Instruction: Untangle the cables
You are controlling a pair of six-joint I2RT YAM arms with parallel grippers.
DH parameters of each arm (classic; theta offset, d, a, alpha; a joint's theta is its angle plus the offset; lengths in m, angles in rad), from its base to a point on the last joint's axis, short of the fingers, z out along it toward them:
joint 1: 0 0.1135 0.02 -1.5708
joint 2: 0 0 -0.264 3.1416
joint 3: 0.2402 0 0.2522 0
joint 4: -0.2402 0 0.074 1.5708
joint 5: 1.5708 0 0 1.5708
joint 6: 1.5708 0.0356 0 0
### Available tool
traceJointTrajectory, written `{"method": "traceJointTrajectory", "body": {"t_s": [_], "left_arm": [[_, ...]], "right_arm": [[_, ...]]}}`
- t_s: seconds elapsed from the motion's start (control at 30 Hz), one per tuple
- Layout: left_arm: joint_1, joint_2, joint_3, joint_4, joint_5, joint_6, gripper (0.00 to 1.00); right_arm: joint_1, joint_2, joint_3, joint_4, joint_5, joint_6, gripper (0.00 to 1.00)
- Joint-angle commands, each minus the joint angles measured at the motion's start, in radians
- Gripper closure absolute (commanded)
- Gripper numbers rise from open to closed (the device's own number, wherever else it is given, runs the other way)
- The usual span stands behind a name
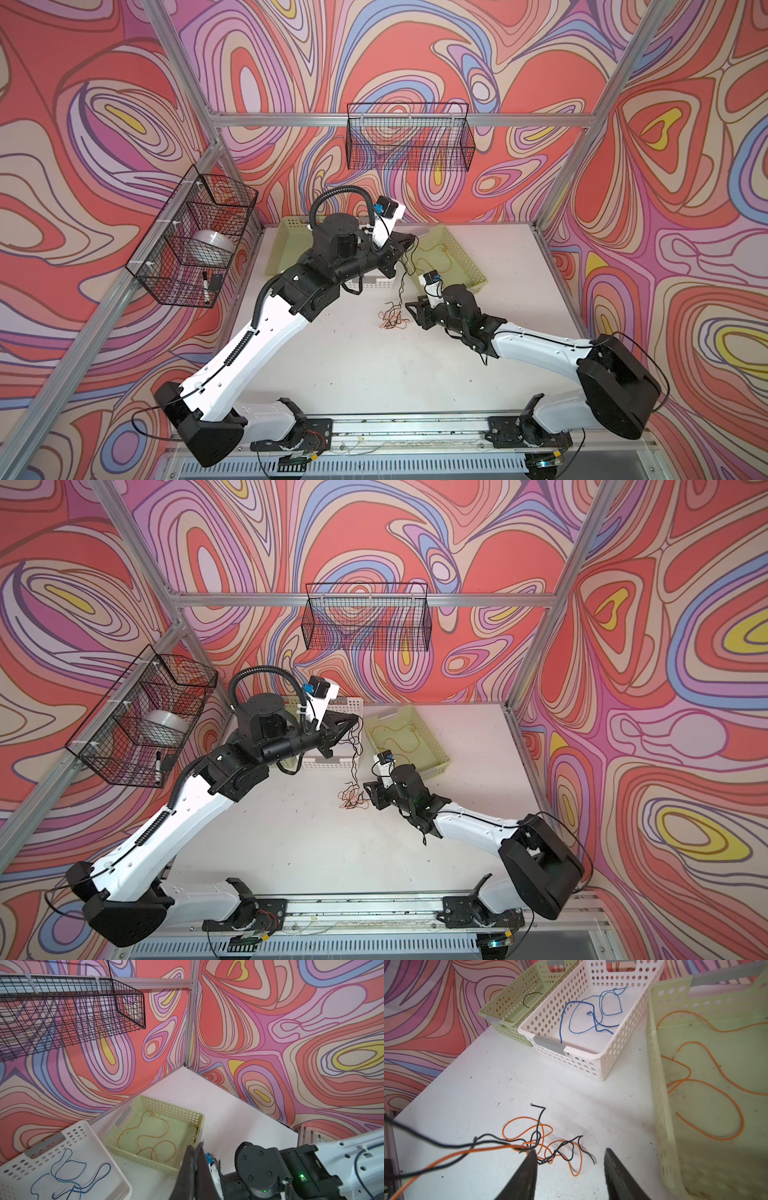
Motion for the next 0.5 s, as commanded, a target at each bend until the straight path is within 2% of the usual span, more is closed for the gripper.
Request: {"method": "traceJointTrajectory", "body": {"t_s": [0.0, 0.1, 0.3, 0.47], "left_arm": [[0.003, -0.002, 0.044, 0.026, 0.018, 0.001, 1.0], [0.003, 0.012, 0.07, 0.016, 0.018, 0.003, 1.0], [-0.004, 0.014, 0.081, 0.024, -0.018, -0.007, 1.0], [-0.02, 0.006, 0.073, 0.035, -0.048, -0.013, 1.0]], "right_arm": [[0.003, 0.044, 0.023, 0.017, -0.129, 0.019, 0.46], [0.004, 0.067, 0.021, 0.041, -0.21, 0.024, 0.46], [0.002, 0.002, -0.052, -0.013, -0.072, 0.031, 0.45], [0.002, -0.024, -0.068, 0.002, -0.176, -0.004, 0.44]]}}
